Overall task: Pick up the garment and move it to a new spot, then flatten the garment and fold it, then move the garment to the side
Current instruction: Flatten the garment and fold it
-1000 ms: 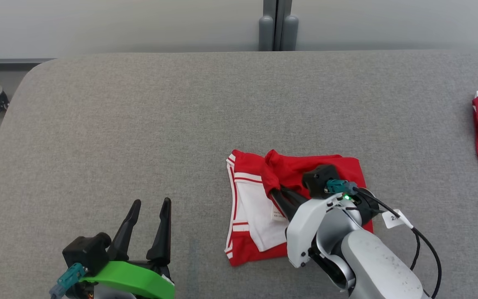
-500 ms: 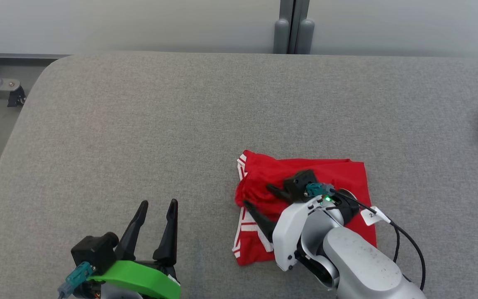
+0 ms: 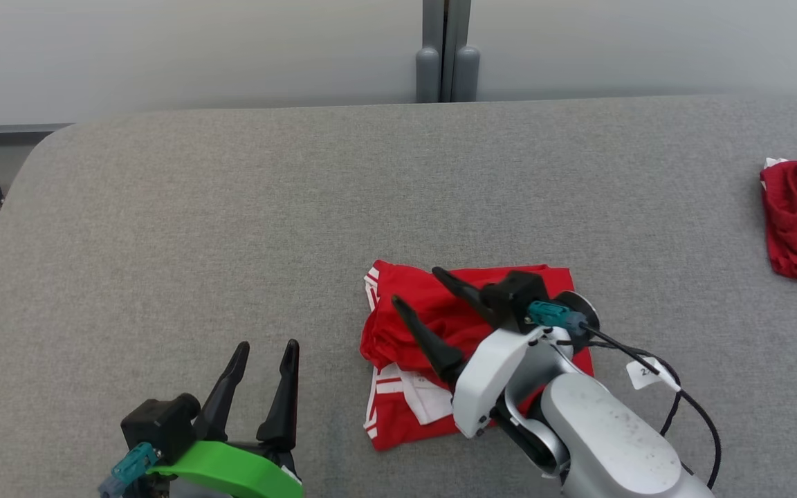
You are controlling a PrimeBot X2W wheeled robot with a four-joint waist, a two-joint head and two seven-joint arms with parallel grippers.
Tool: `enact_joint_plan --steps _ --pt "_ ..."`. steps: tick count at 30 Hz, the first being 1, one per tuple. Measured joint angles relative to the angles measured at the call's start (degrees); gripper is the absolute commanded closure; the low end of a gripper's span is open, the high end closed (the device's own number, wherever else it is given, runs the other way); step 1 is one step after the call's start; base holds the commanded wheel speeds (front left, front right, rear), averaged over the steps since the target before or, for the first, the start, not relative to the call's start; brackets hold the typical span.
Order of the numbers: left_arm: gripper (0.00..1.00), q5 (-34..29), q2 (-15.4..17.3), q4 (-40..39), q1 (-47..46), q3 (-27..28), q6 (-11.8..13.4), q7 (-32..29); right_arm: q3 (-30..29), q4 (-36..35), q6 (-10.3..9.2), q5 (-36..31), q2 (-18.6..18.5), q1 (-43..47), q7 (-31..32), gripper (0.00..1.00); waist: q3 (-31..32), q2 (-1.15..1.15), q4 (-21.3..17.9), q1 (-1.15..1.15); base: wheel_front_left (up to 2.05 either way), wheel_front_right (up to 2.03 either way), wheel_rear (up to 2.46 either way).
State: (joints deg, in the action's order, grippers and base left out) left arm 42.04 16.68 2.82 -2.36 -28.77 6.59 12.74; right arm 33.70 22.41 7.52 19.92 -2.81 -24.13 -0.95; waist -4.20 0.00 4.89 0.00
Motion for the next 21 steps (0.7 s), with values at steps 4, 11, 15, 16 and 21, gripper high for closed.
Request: enact_joint_plan --steps 4,11,15,16,21 --pt "0.00 0.00 0.20 -0.43 0.16 -0.08 0.24 -0.07 -6.11 -3.41 0.00 -2.79 -0.01 2.08 -1.26 0.00 0.24 0.00 -0.98 0.00 0.00 0.00 0.00" --pt "0.00 0.00 0.42 -0.91 0.38 -0.16 0.47 -0.13 -18.20 -7.75 0.00 -6.89 -0.02 7.88 -2.19 0.00 -0.03 0.00 -1.56 0.00 0.00 0.00 0.00" --pt "0.00 -0.02 0.56 -1.16 0.38 0.10 0.56 -0.03 -23.46 -7.68 0.00 -10.46 -0.09 11.28 -2.19 0.75 -0.40 0.00 -1.64 0.00 0.00 0.00 0.00" --pt "0.00 -0.02 0.58 -1.23 0.38 0.15 0.56 0.02 -24.03 -7.24 0.00 -11.33 -0.09 11.88 -2.19 0.87 -0.51 0.00 -1.64 0.00 0.00 0.00 0.00" --pt "0.00 -0.27 0.97 -1.44 0.18 0.51 0.92 0.14 -23.38 -3.66 0.00 -11.79 -0.08 13.27 -2.56 1.00 -1.22 0.00 -1.31 0.00 0.00 0.00 0.00"
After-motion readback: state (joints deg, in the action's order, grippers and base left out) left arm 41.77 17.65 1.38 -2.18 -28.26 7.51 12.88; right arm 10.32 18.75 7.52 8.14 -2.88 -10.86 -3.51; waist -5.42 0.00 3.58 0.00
